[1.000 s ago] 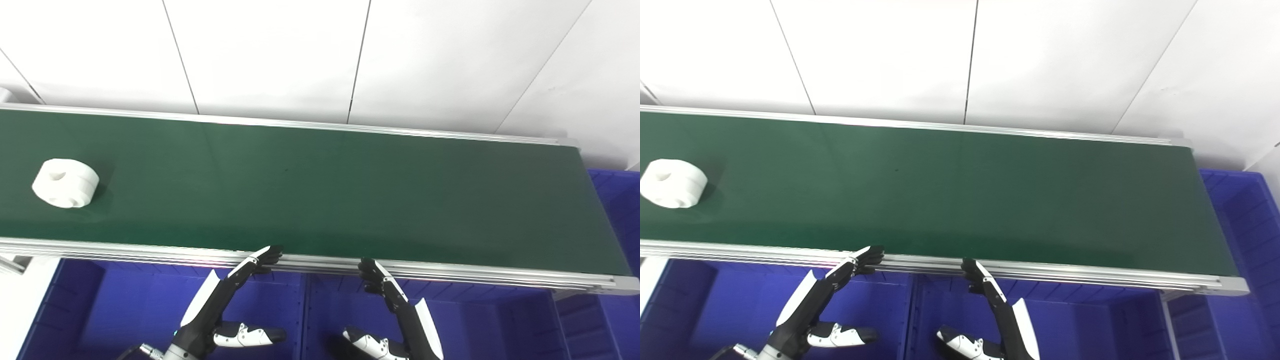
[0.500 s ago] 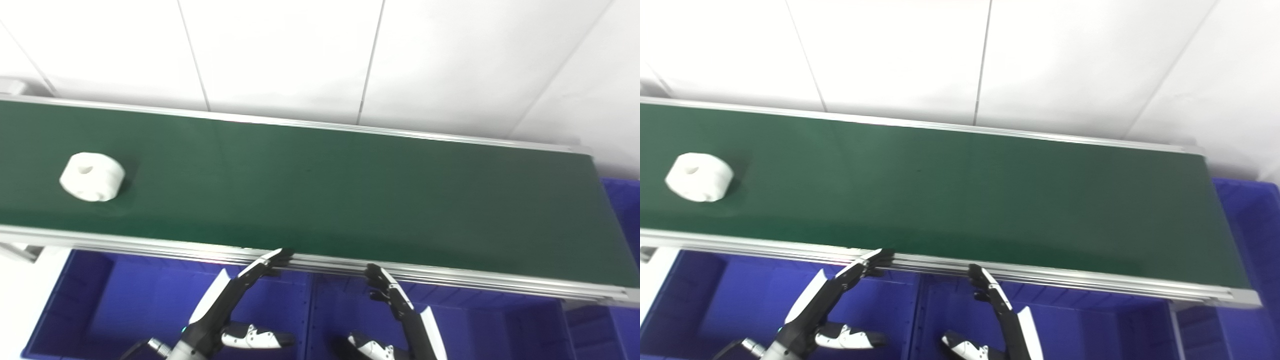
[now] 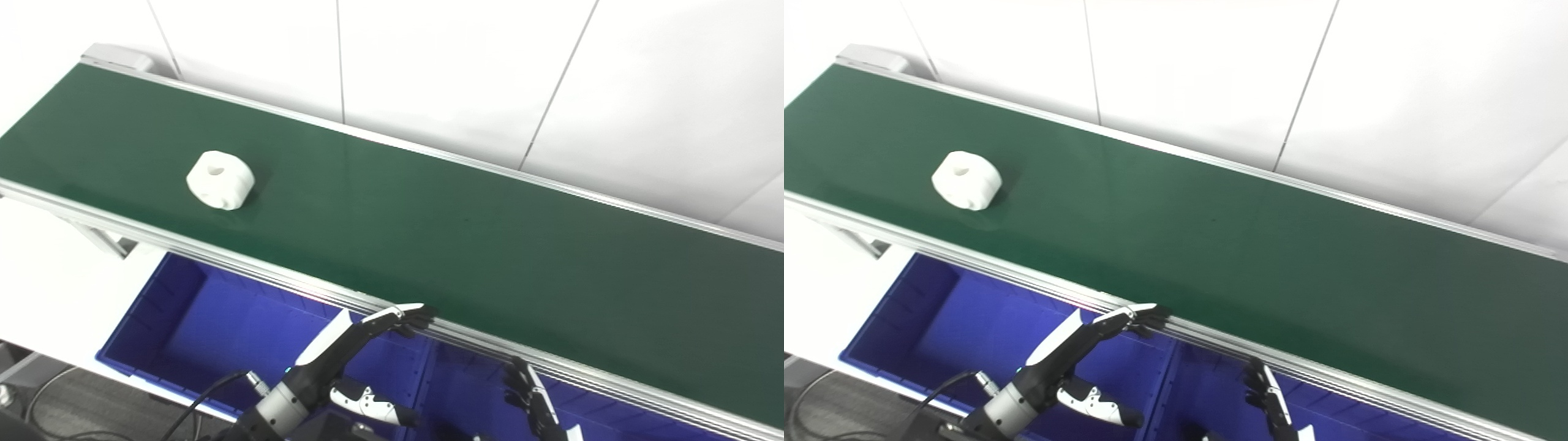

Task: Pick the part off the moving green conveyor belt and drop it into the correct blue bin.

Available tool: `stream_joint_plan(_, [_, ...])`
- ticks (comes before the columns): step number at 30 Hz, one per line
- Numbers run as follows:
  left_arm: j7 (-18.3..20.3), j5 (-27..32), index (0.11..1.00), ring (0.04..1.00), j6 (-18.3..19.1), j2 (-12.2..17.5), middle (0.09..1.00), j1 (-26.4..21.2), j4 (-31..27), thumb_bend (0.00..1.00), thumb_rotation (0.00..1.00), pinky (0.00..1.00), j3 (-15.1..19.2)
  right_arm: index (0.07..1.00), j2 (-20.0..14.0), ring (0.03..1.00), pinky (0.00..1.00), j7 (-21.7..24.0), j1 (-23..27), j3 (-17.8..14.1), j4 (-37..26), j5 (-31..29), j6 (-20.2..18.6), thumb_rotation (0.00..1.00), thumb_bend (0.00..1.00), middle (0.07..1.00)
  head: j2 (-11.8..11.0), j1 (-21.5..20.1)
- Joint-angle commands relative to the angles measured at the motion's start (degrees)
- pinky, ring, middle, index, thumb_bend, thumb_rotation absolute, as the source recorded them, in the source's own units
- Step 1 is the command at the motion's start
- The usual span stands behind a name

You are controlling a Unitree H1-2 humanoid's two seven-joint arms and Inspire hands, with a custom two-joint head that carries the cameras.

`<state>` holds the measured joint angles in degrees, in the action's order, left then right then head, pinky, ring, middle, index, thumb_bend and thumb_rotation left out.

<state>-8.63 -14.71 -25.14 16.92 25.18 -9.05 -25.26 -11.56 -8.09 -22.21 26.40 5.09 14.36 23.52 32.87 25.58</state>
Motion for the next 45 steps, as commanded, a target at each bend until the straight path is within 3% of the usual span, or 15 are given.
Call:
stream_joint_plan(1, [-0.6, -0.7, 0.832, 0.797, -1.8, 0.3, 0.832, -0.3, -1.4, 0.75, 0.46, 0.71, 0.3, 0.941, -0.1, 0.862, 0.77, -1.5, 0.6, 0.7, -0.3, 0.2, 3.4, 0.60, 0.77, 0.895, -0.4, 0.1])
stream_joint_plan(9, [-0.4, -0.7, 0.821, 0.785, -1.8, 1.0, 0.824, -0.4, -4.1, 0.76, 0.42, 0.70, 2.1, 0.944, -0.7, 0.866, 0.77, -3.6, 1.6, 2.5, 0.8, -0.1, 3.4, 0.59, 0.75, 0.886, -1.8, -0.1])
stream_joint_plan(14, [0.6, -2.3, 0.823, 0.786, -1.7, 0.9, 0.823, -0.1, -6.8, 0.78, 0.45, 0.71, 5.1, 0.948, -1.6, 0.867, 0.78, -5.4, 2.0, 3.9, 0.3, 0.2, 3.4, 0.56, 0.73, 0.883, -2.5, -0.1])
stream_joint_plan(22, [3.1, -0.6, 0.813, 0.780, -1.4, 1.5, 0.810, -0.9, -9.0, 0.79, 0.37, 0.70, 9.3, 0.949, -3.7, 0.873, 0.80, -11.5, 2.4, 7.7, -2.1, 1.8, 3.4, 0.54, 0.71, 0.879, -3.4, 0.7])
stream_joint_plan(26, [5.5, -1.8, 0.813, 0.767, 1.3, 1.3, 0.808, -1.0, -11.1, 0.82, 0.41, 0.68, 12.4, 0.955, -5.0, 0.877, 0.83, -13.8, 2.8, 9.8, -3.6, 1.9, 3.4, 0.53, 0.71, 0.879, -3.4, 0.9])
stream_joint_plan(33, [8.5, 0.8, 0.823, 0.798, -0.5, 1.0, 0.834, -2.5, -11.1, 0.77, 0.33, 0.71, 14.9, 0.955, -6.3, 0.870, 0.82, -15.4, 2.8, 11.1, -5.6, 1.8, 3.4, 0.48, 0.71, 0.876, -3.4, 1.1])
stream_joint_plan(45, [11.1, -3.2, 0.882, 0.855, 3.6, 0.8, 0.880, -5.3, -11.9, 0.68, 0.40, 0.80, 20.4, 0.923, -6.4, 0.828, 0.76, -16.1, 2.1, 10.8, -8.4, 2.9, 3.4, 0.47, 0.72, 0.848, -3.0, 0.3])
